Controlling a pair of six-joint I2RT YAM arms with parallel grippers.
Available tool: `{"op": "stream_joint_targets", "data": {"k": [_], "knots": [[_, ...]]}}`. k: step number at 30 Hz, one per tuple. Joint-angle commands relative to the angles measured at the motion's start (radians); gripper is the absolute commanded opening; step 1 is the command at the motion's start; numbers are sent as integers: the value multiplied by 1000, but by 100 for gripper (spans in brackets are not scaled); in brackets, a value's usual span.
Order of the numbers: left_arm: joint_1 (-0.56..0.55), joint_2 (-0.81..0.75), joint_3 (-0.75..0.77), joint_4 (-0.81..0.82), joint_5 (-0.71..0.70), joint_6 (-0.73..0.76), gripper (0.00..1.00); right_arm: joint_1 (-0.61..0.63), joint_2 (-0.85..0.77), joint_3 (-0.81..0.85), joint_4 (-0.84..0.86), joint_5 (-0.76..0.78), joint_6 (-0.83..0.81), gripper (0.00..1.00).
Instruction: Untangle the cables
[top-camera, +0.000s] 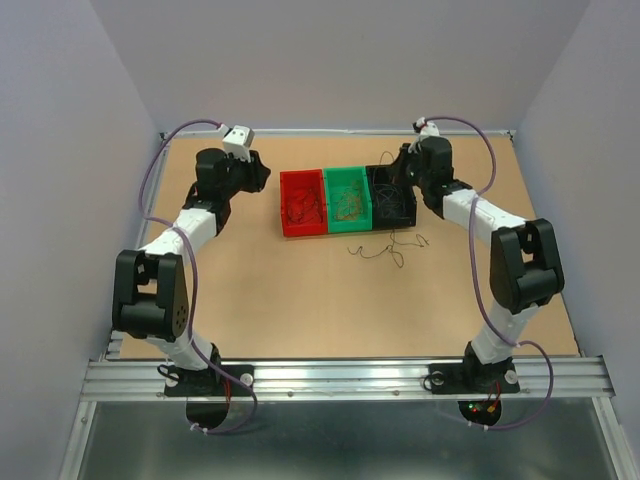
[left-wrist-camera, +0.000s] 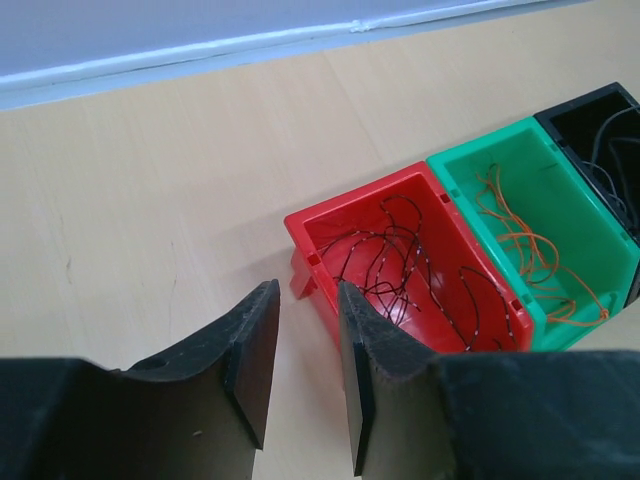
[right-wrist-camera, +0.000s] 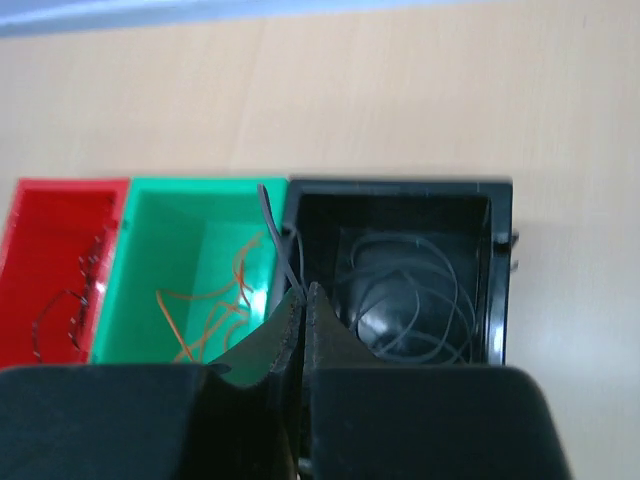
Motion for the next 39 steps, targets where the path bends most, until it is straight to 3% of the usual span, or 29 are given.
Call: {"op": "stream_joint_targets", "data": {"k": [1, 8, 14, 20, 25, 29, 33, 36, 38, 39], "knots": [[-36, -86, -29, 84, -31, 55, 41, -3, 15, -108, 44, 42, 56, 1], [-94, -150, -71, 100, -85, 98, 41, 26, 52, -164, -89, 183, 84, 1], [-151, -184, -97, 112, -153, 147, 41, 121, 263, 111, -378, 345, 39, 0], [-175, -192, -111, 124, -182, 169, 41, 124, 420, 258, -548, 312, 74, 1], [-206, -218, -137, 146, -209, 201, 43, 135, 243, 179, -471, 298, 90, 24], [-263, -287, -213, 201, -235, 253, 52, 136, 120, 131, -444, 289, 88, 34], [-297, -341, -270, 261, -245, 288, 73, 139, 37, 93, -417, 269, 84, 45], [-297, -376, -310, 295, -236, 296, 85, 148, -25, 68, -410, 272, 75, 48], [-297, -397, -324, 322, -242, 298, 89, 153, -58, 50, -409, 284, 76, 61], [-297, -405, -336, 334, -246, 296, 92, 155, -98, 28, -409, 289, 79, 74]]}}
